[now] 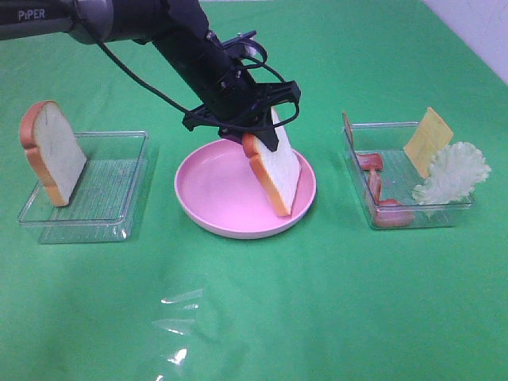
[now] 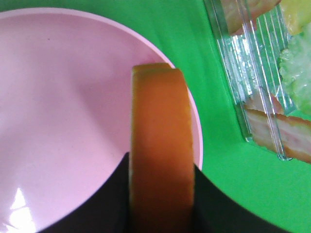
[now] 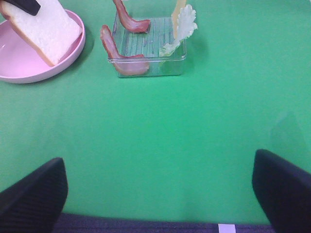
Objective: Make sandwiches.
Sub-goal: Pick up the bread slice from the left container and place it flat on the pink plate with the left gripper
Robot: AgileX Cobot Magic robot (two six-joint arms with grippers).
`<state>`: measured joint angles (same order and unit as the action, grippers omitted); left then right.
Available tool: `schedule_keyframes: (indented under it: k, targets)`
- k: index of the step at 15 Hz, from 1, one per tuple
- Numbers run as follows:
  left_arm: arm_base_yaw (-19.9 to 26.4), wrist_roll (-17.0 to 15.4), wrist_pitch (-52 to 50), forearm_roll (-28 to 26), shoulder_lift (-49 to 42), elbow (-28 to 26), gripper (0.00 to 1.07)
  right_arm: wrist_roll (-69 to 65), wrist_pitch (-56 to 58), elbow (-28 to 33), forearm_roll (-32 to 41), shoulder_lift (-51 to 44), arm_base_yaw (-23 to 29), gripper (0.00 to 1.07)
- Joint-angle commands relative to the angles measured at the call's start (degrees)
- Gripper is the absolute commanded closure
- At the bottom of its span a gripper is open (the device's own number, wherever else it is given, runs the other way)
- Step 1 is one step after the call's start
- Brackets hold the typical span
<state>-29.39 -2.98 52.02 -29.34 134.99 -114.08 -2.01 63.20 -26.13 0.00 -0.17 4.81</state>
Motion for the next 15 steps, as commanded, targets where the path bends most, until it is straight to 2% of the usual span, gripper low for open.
schedule_keyframes:
  k: [1,3,5,6,9,10,12,13,15]
  targets:
    - [-0.2,-1.0,1.0,-1.1,0.7,-0.2,0.89,0.4,-0.2,0.1,0.0,-1.9,0.0,0.09]
    - [-0.2,-2.7,1.7,-0.9,1.0,-0.2,0.87,0.4,-0.2,0.1,0.0,-1.9,0.0,0.09]
    - [-0.2,-3.3,1.9,-0.9,1.0,-0.2,0.73,0.4,-0.2,0.1,0.0,-1.9,0.0,0.09]
    - [-0.2,-3.3,3.0,-0.7,1.0,-0.2,0.54,0.4,-0.2,0.1,0.0,-1.9,0.0,0.09]
    - [-0.2,-3.3,4.9,1.1,1.0,-0.2,0.12,0.4,-0.2,0.1,0.0,-1.9,0.0,0.09]
    - [-0.2,-3.3,5.3,1.8,0.9,-0.2,0.07,0.4,-0.2,0.1,0.0,-1.9,0.0,0.09]
    - [-0.2,-3.3,6.5,5.3,0.3,-0.4,0.04,0.4,-0.2,0.1,0.0,-1.9,0.0,0.09]
    - [-0.2,-4.0,8.8,7.0,0.3,-1.8,0.04,0.4,-0.2,0.1,0.0,-1.9,0.0,0.09]
    - [-0.2,-5.4,17.3,13.2,0.3,-8.7,0.04,0.4,-0.2,0.1,0.0,-1.9,0.0,0.09]
